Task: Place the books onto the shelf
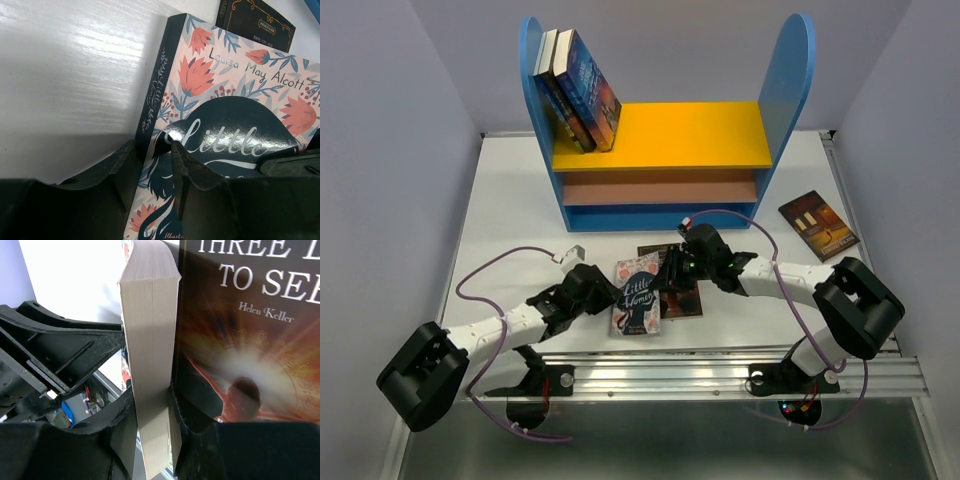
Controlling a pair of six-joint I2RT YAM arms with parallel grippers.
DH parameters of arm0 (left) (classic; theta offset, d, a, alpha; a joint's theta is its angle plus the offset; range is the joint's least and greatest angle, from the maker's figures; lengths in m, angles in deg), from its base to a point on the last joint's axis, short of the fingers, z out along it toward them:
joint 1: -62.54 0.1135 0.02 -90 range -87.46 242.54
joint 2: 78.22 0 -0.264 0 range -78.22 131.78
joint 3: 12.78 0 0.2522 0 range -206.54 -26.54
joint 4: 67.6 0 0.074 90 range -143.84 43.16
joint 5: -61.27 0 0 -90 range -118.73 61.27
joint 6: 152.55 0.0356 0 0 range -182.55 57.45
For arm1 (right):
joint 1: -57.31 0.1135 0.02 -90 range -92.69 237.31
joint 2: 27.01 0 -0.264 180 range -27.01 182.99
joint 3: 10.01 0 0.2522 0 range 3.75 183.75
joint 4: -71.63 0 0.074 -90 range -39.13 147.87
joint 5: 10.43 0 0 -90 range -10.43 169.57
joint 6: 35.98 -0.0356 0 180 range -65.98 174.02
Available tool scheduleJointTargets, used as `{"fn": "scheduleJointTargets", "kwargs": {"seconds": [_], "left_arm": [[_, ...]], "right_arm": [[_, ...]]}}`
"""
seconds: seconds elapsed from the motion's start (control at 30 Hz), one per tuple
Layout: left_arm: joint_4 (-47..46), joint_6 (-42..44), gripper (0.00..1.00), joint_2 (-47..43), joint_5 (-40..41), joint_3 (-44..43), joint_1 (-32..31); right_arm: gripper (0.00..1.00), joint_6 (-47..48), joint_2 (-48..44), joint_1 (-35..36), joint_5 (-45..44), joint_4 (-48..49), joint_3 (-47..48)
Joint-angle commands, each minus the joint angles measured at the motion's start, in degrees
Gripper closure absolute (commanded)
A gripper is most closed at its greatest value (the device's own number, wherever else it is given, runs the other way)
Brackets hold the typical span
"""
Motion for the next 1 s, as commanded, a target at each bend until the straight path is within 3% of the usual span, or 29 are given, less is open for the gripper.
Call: {"fn": "scheduleJointTargets", "kwargs": {"seconds": [0.0,0.1,0.2,0.37,0.63,0.97], "left_arm": [[-1.16,-0.72,0.54,-2.54,-1.71,1.07,-0.59],[-0.63,-0.63,0.17,-4.56,-0.83,1.15,-0.59],[-1.07,0.6,0.01,-8.25,0.13,1.24,-0.59],[-4.49,2.53,0.01,-14.13,-0.39,3.52,-0.59],[-13.19,5.08,0.01,-15.64,-5.75,7.22,-0.59],[-25.5,8.68,0.01,-20.29,-9.44,7.92,-0.42]], "right_arm": [[0.99,1.31,-0.47,1.16,3.24,9.66,1.79],[0.99,1.93,-2.23,1.16,-0.53,8.08,1.44],[0.99,2.81,-4.68,1.16,-2.21,6.59,1.09],[0.99,2.72,-7.41,-2.08,2.44,6.14,-0.05],[0.99,1.22,-12.94,-10.25,12.27,6.41,-0.76],[0.99,2.19,-15.77,-13.86,22.47,6.32,0.56]]}}
